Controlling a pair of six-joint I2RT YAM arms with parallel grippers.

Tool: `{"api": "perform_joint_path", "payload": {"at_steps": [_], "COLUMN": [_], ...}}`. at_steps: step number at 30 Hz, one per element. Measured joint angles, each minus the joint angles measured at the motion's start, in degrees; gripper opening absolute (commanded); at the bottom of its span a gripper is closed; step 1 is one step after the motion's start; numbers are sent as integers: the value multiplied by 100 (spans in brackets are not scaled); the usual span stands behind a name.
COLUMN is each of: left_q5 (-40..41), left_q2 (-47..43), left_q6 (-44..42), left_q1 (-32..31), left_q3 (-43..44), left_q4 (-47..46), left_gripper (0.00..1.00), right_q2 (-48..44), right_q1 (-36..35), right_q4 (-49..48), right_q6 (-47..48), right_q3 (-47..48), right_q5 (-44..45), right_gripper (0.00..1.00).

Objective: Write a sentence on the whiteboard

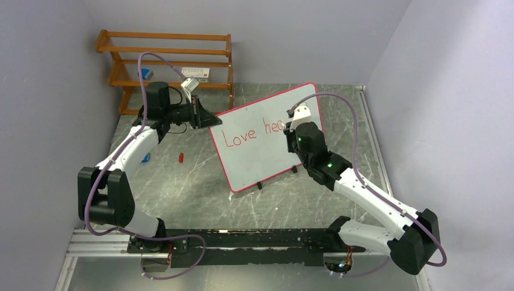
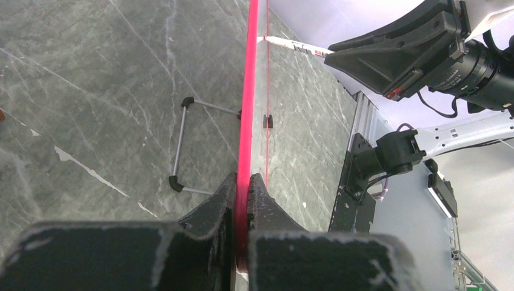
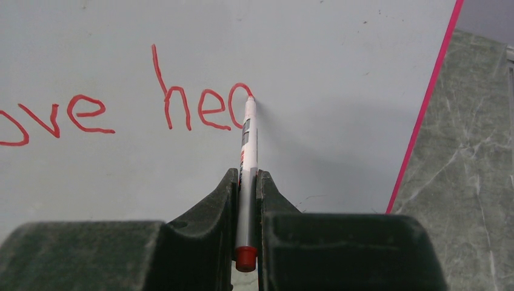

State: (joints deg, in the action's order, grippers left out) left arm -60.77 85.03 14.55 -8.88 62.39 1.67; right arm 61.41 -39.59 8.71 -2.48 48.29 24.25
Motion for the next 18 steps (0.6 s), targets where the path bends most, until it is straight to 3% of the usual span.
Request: {"api": "perform_joint_path", "payload": {"at_steps": [18], "left_q5": [-4], "left_q2": [4], "left_q6": [0], "left_q1": [0], "left_q3": [7], "left_q4": [7], "left_gripper": [5], "right_q2": [2], "right_q1": [24], "right_q4": [26], "right_q6": [-35], "right_q3": [31], "right_q5": [-83], "right_gripper": [0]}}
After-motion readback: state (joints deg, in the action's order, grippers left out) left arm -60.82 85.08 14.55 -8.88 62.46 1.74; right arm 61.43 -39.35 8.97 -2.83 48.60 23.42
